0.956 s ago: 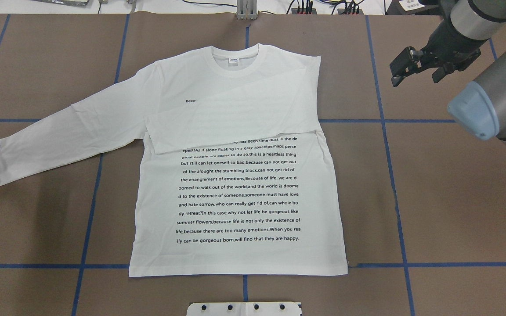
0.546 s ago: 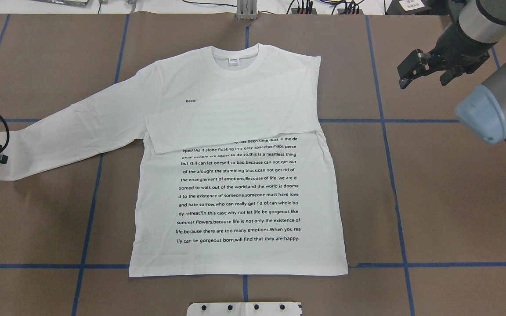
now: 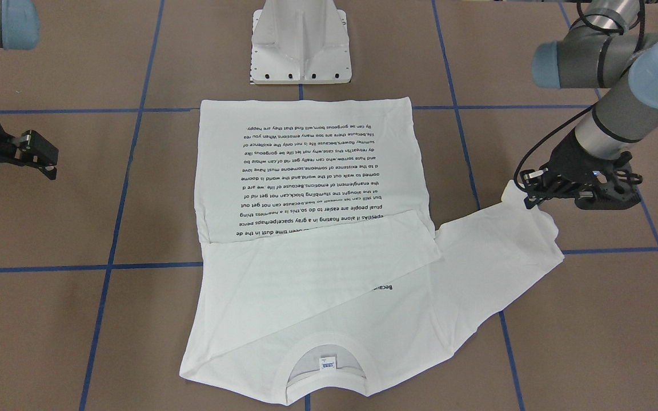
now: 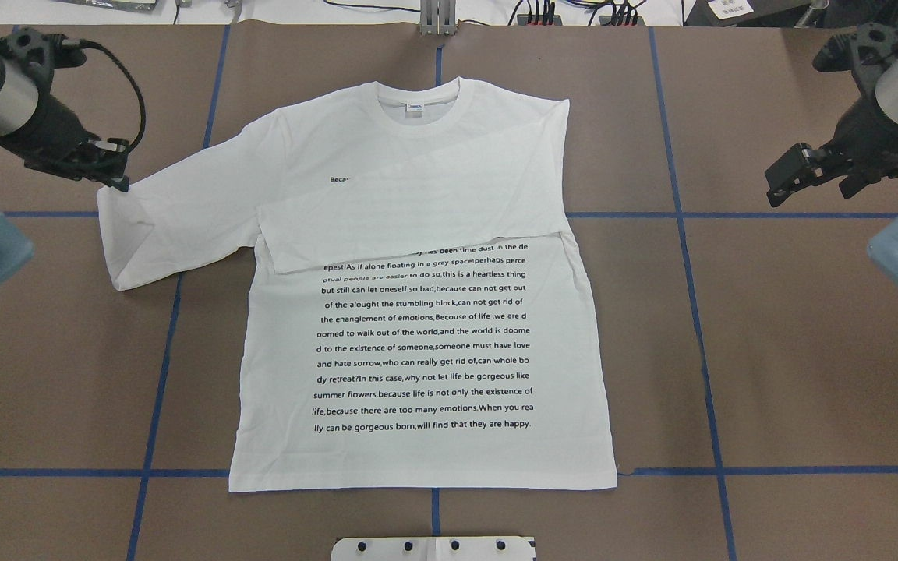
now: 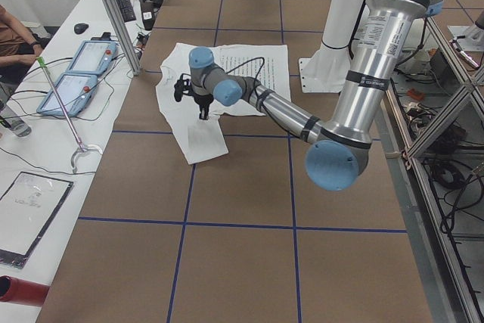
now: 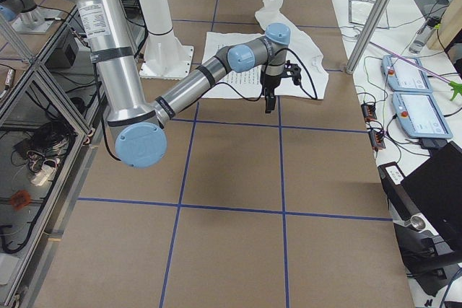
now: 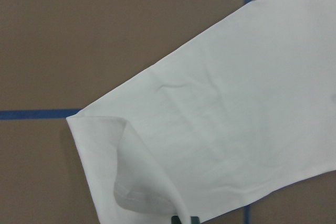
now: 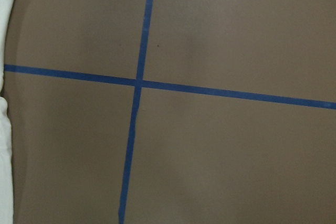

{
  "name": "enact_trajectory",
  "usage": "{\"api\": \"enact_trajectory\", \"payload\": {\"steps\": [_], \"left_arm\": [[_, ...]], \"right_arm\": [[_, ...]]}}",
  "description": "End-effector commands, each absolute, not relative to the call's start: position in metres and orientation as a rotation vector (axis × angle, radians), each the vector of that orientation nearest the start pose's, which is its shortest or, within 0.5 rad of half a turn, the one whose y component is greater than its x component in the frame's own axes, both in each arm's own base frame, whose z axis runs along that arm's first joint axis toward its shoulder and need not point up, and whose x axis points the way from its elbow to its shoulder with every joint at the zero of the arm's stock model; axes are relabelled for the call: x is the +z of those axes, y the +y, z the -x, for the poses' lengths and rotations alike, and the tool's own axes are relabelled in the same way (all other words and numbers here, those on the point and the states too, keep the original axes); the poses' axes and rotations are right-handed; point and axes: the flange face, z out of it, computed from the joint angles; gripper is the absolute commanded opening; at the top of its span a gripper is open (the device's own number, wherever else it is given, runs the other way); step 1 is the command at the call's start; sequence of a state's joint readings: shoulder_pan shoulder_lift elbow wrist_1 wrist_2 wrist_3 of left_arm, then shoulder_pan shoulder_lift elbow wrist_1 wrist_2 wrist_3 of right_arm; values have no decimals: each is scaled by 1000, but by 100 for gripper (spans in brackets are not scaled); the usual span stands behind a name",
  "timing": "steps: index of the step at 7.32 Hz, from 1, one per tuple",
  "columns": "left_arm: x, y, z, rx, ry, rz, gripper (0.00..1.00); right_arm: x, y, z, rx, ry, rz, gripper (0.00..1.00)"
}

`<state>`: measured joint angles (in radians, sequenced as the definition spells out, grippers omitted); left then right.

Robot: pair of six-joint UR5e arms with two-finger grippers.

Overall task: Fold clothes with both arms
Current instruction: 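Grasp the cuff of the sleeve nearest the left gripper, then carry the sleeve across the shirt body toward the right gripper's side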

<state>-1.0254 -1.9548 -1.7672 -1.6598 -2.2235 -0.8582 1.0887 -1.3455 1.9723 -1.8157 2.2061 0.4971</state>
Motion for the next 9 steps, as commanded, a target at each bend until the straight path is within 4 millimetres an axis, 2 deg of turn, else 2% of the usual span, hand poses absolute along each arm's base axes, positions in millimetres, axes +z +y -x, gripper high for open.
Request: {"api": "enact_trajectory", "payload": {"steps": [1,4,5,6,7,8,9], "left_arm": [[221,-579,-284,-163,1018,-28,0],[66,-581,-296,-152,1195,-26,0],[33,-580,-296,-159,1222,-34,0],[20,-567,-312,-121,1240,-32,0],[15,-551,-332,-96,1246,-7,0],[9,-544,-340,-96,1259,6,0],[12,-539,-359,-86,1260,21,0]], "right_arm": [[420,-496,166,-94,-700,13,100],[426,-496,167,-80,-695,24,100],[427,-497,168,-79,-695,27,100],[428,-500,171,-78,-696,31,100],[431,-504,173,-77,-694,37,100],[433,-505,173,-76,-691,40,100],[435,-505,173,-75,-690,42,100]]}}
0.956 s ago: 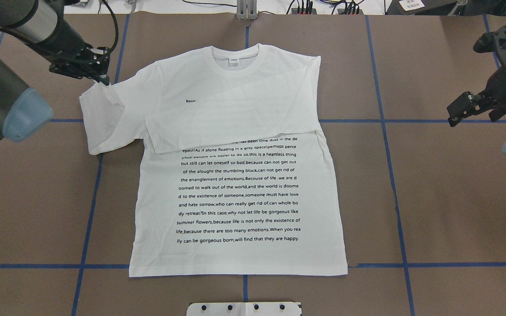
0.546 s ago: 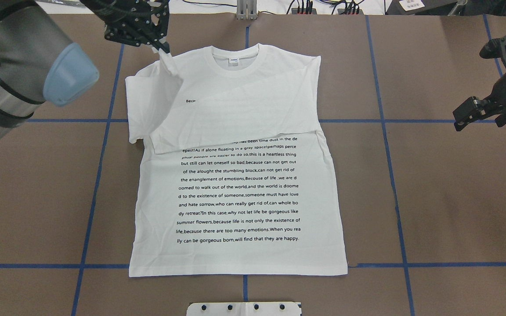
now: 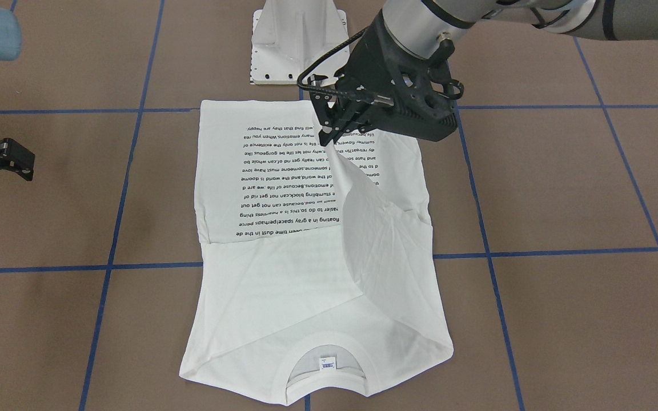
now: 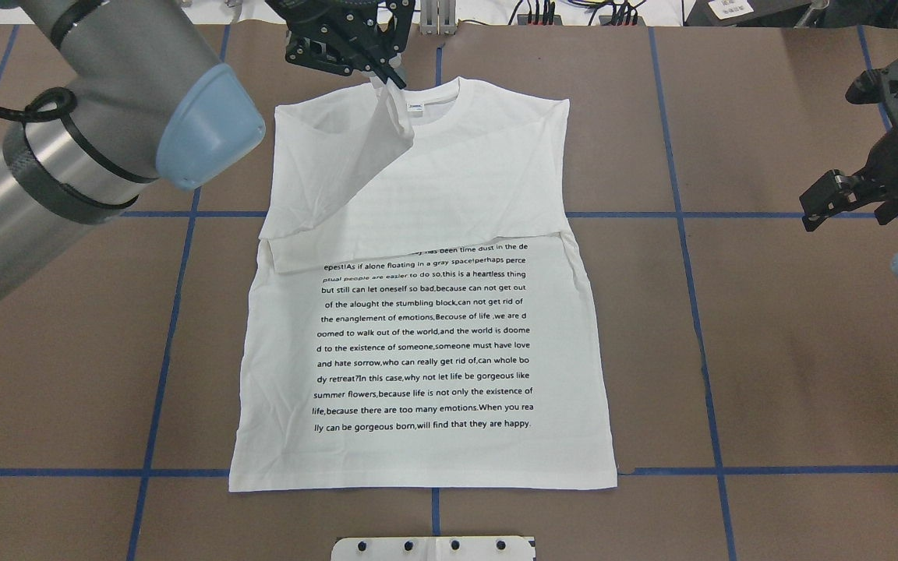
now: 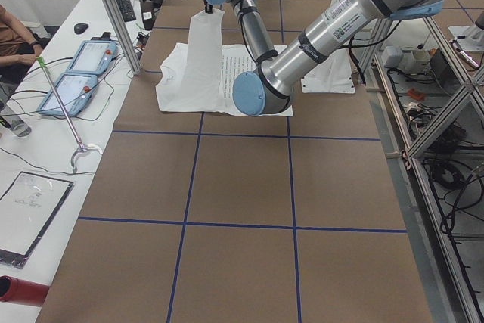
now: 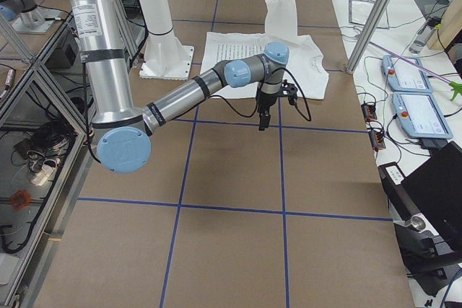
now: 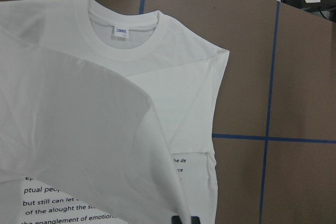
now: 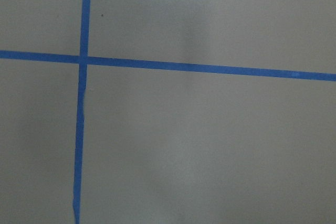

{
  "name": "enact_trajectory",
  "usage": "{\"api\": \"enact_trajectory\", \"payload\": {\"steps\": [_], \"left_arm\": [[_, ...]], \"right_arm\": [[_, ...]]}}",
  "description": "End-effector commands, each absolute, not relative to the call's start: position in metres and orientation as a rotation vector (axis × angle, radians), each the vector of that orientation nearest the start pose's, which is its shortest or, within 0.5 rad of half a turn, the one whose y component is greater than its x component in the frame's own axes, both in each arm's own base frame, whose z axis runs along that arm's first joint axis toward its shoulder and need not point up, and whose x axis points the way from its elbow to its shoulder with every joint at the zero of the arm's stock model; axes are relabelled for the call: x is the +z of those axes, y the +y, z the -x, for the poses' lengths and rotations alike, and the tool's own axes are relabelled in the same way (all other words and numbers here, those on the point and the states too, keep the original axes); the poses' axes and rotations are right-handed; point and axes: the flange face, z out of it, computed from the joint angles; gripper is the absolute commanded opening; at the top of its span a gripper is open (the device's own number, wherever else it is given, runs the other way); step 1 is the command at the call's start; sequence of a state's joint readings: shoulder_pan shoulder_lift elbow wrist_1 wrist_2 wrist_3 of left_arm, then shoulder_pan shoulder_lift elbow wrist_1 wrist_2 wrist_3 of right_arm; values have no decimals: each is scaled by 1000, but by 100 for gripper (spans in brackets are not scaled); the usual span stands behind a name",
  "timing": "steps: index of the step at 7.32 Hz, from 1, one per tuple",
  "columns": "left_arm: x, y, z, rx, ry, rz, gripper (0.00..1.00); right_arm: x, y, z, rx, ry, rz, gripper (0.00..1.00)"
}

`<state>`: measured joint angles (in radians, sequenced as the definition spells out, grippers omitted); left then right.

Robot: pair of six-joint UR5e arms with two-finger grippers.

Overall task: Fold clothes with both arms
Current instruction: 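Carry the sleeve across the shirt body toward the right gripper's side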

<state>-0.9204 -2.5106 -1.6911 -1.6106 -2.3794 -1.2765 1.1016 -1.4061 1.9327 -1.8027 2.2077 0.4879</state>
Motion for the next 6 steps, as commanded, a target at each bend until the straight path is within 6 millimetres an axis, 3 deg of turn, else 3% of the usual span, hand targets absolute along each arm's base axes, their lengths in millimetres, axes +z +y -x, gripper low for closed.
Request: {"api": "enact_trajectory", "payload": {"steps": [1,3,4,6], "left_arm": [[17,-540,-378,-100,1266,20,0],[27,-585,-431,-185,1305,61,0],[23,-579,-465,-215,1291,63,0],[32,-566,-502,-215,1275,64,0]], "right_arm": [[436,-506,175,-74,-689,46,100],[440,-512,178,-70,-683,57,100],[440,-512,178,-70,-683,57,100],[442,-513,178,-69,-682,60,100]]}}
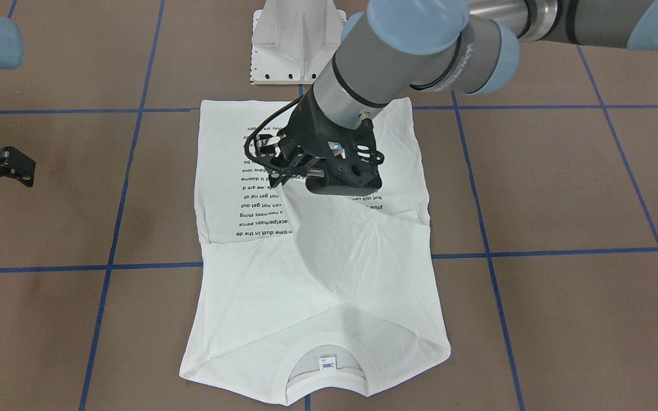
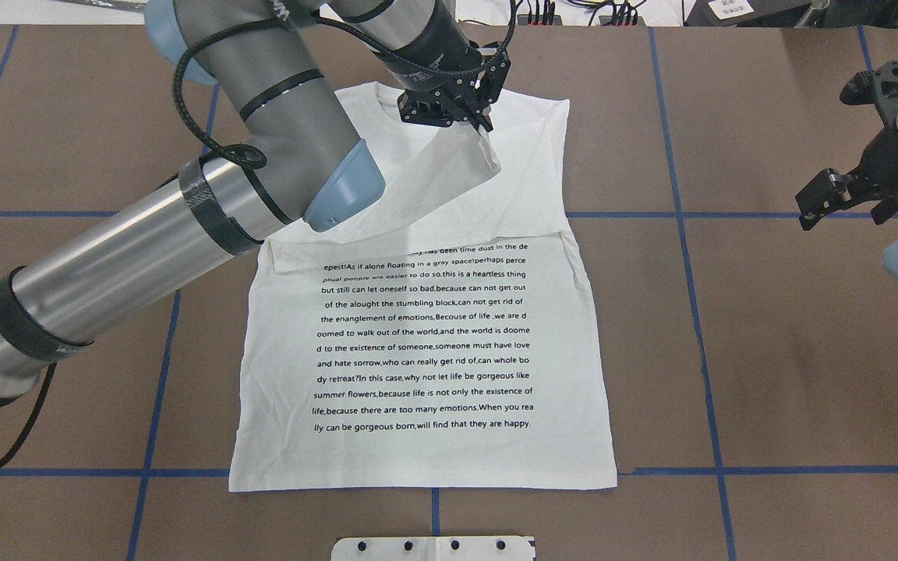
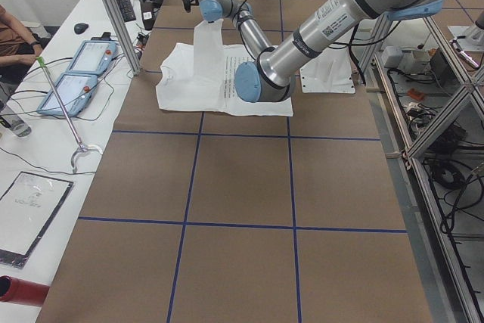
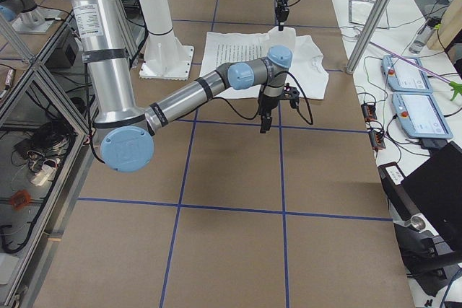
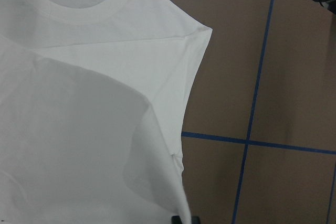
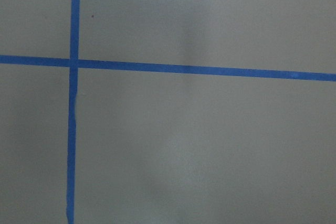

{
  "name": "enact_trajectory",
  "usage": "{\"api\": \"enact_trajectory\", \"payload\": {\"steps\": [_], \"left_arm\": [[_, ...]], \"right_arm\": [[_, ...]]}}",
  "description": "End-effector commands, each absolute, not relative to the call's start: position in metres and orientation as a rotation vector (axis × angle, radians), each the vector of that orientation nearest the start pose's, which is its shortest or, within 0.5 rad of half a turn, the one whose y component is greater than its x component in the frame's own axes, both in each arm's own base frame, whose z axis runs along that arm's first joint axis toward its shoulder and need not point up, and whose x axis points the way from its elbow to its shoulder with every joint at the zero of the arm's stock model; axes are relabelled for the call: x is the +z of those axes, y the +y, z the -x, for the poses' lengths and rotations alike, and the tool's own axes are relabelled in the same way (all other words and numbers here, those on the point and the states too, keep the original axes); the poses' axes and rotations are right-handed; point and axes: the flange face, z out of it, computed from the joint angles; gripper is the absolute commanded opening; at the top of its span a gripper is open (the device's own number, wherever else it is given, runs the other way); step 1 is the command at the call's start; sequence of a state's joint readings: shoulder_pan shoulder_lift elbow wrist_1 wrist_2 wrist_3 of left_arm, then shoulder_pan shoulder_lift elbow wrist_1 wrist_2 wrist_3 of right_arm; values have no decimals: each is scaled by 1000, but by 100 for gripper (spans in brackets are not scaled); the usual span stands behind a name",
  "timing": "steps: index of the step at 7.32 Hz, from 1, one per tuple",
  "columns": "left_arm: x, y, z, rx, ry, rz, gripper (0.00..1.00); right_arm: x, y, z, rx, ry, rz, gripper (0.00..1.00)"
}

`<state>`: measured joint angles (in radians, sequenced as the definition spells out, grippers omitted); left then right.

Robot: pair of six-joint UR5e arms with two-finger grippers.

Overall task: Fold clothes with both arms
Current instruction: 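Carry the sleeve across the shirt body toward the right gripper's side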

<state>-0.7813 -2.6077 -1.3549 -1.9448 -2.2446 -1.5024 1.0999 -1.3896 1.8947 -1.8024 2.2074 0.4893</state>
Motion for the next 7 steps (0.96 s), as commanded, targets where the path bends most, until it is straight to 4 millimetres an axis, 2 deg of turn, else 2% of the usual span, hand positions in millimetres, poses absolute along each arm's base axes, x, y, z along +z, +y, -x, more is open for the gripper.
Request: {"api": "enact_trajectory", "payload": {"steps": [1,2,4,5,6,7], "left_arm": [[44,-556,-533,-226,1280,78,0],[54,-541,-561,-228,1277,87,0],[62,-516,-600,-236,1247,57,0],[68,-517,-610,-243,1227,54,0],[60,-518,-621,-252,1219,39,0],[48,-519,-628,-255,1219,36,15]], "right_arm": [[443,-513,179,-69,-681,63,100],[444,-514,179,-68,-681,66,100],[447,-517,183,-70,-679,71,100],[445,-523,185,-68,-680,73,100],[441,-526,187,-70,-682,68,100],[440,-527,187,-71,-683,65,100]]}}
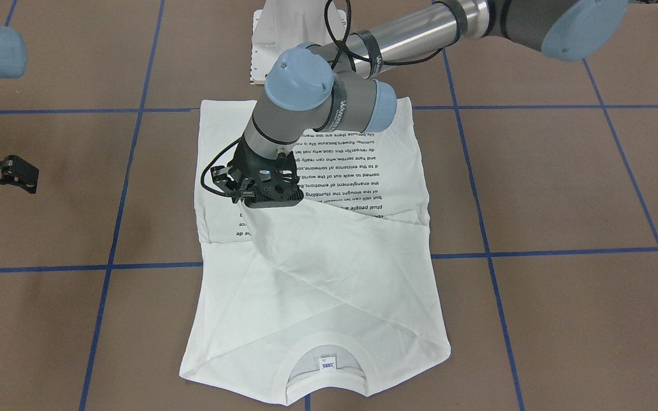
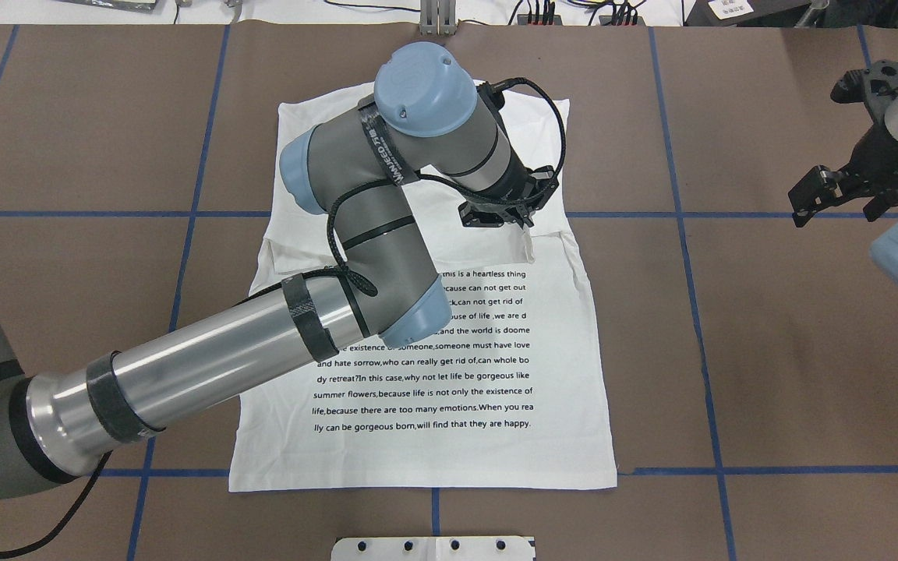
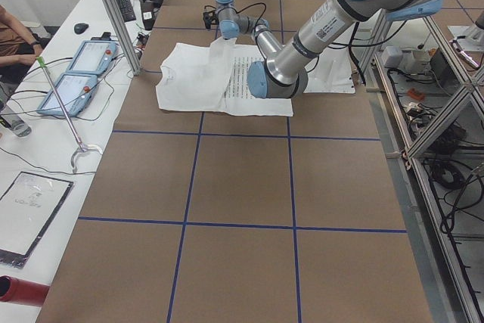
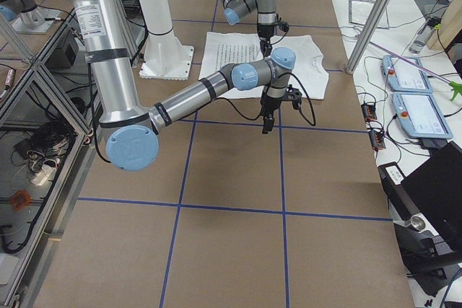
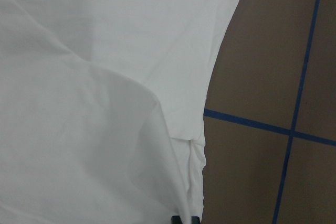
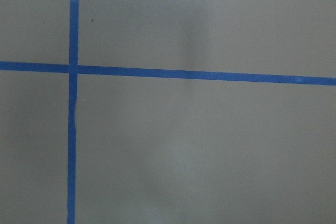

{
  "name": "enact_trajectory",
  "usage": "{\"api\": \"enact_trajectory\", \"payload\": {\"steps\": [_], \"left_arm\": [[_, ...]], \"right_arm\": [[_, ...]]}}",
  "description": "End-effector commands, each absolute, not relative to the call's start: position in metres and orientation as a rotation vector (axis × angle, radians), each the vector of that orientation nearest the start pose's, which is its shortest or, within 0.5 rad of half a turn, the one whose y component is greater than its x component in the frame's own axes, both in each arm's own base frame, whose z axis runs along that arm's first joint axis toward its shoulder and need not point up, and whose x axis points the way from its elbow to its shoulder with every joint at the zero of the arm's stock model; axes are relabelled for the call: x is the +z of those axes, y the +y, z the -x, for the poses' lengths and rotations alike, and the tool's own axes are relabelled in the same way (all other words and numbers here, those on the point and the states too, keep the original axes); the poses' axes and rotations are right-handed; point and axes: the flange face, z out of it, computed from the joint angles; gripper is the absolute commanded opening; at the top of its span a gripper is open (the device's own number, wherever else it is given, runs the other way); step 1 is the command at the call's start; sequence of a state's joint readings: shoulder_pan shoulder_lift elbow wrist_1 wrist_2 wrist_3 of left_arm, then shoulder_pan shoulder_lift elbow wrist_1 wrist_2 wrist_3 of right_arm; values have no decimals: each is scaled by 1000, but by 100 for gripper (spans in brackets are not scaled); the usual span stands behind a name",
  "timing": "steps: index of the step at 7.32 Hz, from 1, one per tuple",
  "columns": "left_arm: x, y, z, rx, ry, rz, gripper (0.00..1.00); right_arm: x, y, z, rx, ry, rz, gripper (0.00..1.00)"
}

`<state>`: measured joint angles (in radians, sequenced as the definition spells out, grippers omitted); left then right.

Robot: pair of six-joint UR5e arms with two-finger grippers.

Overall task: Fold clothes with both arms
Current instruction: 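Carry the sleeve across the shirt body toward the right gripper's side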

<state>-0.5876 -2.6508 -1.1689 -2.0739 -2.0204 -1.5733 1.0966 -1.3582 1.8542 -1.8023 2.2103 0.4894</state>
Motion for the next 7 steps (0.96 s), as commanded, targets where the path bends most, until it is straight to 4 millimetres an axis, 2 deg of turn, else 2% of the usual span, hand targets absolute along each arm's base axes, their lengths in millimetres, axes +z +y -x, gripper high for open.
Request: {"api": "enact_trajectory", "payload": {"steps": [1,2,4,5,6,7], "left_arm": [[37,-520,-627,-251,1268,-6,70],[39,-513,-638,-263,1287,-78,100],[40,-513,-638,-229,1282,-127,100],[40,-514,-635,-228,1281,-130,100],[40,-516,-632,-228,1278,-124,100],[55,-512,-620,-232,1272,-126,100]], "right_arm": [[439,-528,189,-73,-685,65,100],[433,-529,190,-78,-695,58,100],[423,-532,196,-89,-711,52,100],[404,-536,211,-99,-725,46,100],[397,-539,219,-54,-730,56,100],[389,-531,239,-76,-741,42,100]]}}
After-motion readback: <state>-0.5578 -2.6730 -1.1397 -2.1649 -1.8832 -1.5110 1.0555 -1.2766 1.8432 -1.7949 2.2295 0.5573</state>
